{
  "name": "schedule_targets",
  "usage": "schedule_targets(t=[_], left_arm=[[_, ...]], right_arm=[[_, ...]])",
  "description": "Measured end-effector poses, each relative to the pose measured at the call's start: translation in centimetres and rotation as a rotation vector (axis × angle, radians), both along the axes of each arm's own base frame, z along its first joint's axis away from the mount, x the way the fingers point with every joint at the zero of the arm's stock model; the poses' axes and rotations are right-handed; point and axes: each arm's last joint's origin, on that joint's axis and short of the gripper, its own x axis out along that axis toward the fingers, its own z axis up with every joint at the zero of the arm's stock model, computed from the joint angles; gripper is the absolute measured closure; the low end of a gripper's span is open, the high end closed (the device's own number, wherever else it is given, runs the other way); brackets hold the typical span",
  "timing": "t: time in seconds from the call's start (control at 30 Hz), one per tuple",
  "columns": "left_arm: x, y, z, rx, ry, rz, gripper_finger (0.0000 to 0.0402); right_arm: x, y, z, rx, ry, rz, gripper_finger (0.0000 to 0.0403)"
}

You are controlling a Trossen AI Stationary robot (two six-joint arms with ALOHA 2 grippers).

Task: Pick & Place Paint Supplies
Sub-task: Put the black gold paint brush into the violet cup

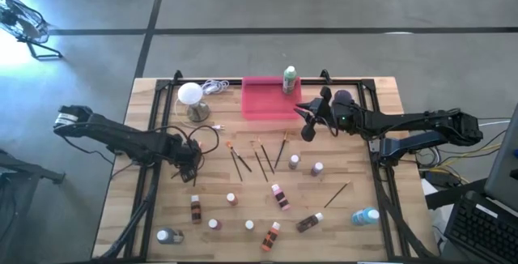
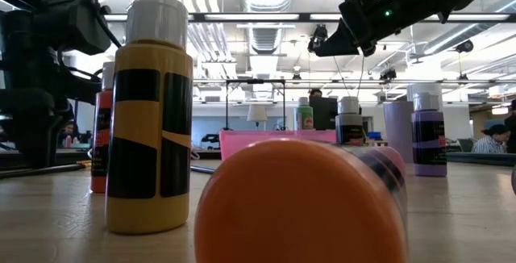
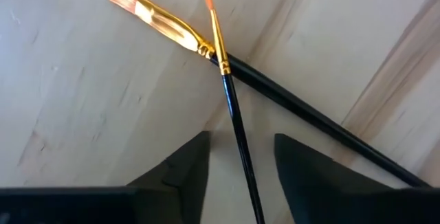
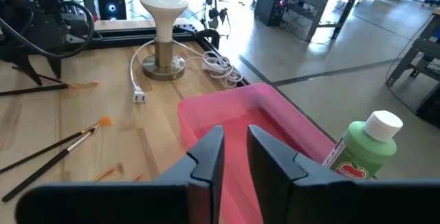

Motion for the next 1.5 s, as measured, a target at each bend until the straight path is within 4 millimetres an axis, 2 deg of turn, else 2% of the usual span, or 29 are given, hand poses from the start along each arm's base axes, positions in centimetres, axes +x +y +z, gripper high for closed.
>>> schedule_targets(t=[0.5, 0.73, 0.9, 1.2, 1.5], left_arm=[[0.0, 0.0, 0.0, 0.003, -0.006, 0.04, 0.0386], [0.0, 0.0, 0.1, -0.001, -0.014, 0.044, 0.0389], [0.0, 0.0, 0.7, -0.015, -0.043, 0.061, 0.0394], [2.2, -0.2, 5.4, -0.002, -0.213, 0.077, 0.0394], [4.2, 0.3, 10.9, 0.263, -0.407, 0.032, 0.0394]], right_arm=[[0.0, 0.0, 0.0, 0.0, 0.001, 0.0, 0.0314], [0.0, 0.0, 0.0, 0.0, 0.001, 0.0, 0.0307], [0.0, 0.0, 0.0, 0.0, 0.001, 0.0, 0.0322], [0.0, 0.0, 0.0, 0.0, 0.001, 0.0, 0.0349], [0.2, 0.3, 0.5, -0.011, -0.055, 0.017, 0.0336]])
